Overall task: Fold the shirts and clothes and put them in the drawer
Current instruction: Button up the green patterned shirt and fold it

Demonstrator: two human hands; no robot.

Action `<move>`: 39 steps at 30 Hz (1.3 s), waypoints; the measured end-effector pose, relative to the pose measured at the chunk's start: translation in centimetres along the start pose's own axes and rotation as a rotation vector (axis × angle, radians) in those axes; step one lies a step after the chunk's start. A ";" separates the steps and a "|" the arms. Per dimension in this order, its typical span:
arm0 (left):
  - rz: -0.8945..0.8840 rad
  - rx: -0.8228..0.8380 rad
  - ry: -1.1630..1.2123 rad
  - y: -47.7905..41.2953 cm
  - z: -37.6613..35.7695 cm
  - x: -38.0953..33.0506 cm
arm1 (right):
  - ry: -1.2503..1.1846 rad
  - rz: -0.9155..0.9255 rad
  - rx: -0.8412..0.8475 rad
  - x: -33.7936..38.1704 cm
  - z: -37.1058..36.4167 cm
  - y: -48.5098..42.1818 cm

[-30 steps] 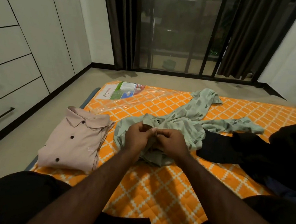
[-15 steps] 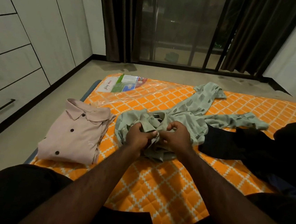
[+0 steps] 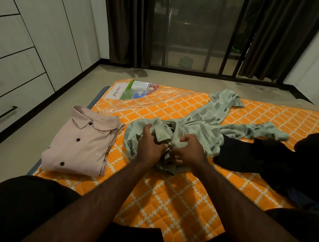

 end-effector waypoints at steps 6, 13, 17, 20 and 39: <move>-0.299 -0.074 -0.358 1.3 0.3 -1.4 | 0.194 0.112 -0.201 0.8 0.4 0.1; -0.406 -0.100 -0.501 1.0 -0.7 -0.9 | 0.226 0.263 -0.366 1.9 0.8 0.6; -0.462 -0.081 -0.396 1.0 -0.6 -1.6 | 0.233 0.311 -0.307 2.2 0.0 0.9; -0.493 -0.085 -0.334 1.1 -0.4 -2.0 | 0.178 0.320 -0.301 2.4 -0.2 1.0; -0.357 -0.106 0.004 0.7 0.7 -1.8 | -0.005 0.388 -0.257 2.2 -0.4 1.1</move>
Point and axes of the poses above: each hand's wrist, its own y-axis away from the middle knuckle, its own z-axis out of the back of the hand, x = y × z, the point moved 3 cm from there along -y, towards the middle knuckle, and after that the axes turned 5 degrees about x, right-handed, at the moved point
